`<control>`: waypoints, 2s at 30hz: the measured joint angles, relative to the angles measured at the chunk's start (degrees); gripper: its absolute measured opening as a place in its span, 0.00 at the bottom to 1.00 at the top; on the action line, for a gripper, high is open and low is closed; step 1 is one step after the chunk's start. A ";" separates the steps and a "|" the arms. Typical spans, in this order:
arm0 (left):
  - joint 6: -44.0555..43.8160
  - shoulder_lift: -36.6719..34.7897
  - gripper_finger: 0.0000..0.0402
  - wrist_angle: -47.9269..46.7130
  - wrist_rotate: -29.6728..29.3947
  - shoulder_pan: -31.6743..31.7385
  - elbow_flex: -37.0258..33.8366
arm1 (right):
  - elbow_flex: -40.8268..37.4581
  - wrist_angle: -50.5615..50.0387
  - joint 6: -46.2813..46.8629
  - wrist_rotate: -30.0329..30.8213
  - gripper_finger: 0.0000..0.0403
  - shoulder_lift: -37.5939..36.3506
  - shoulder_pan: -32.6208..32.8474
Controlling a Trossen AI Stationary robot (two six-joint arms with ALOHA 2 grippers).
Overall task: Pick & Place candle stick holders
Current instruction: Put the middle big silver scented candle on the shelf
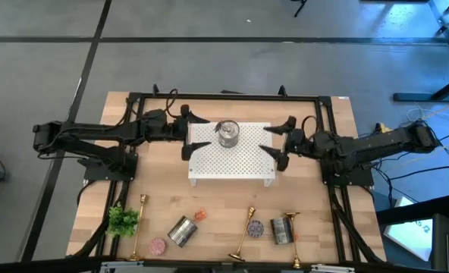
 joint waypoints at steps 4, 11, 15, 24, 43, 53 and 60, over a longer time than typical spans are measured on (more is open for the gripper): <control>1.04 -1.57 0.74 -4.71 1.56 2.55 0.09 | 3.25 -5.71 0.97 -1.18 0.81 -0.01 -5.00; -0.37 -2.07 0.48 -10.98 5.05 7.45 -1.19 | 9.75 -19.80 7.63 -18.75 0.80 3.15 -10.97; -0.32 -1.68 0.30 -8.08 8.28 8.86 -1.64 | 11.40 -20.95 5.56 -21.55 0.74 7.54 -11.28; -0.70 -0.38 0.01 -7.17 8.00 8.03 -1.62 | 14.51 -21.26 5.00 -20.57 0.60 11.70 -11.28; -1.19 8.09 0.00 1.24 10.22 8.08 -1.62 | 14.79 -22.44 8.93 -18.51 0.16 12.23 -11.26; -1.74 8.09 0.01 3.90 11.05 8.10 -1.62 | 14.79 -21.93 12.01 -14.11 0.09 14.25 -11.29; -1.37 9.39 0.01 5.88 11.28 8.08 -1.62 | 14.76 -17.32 12.22 -21.20 0.09 17.17 -11.26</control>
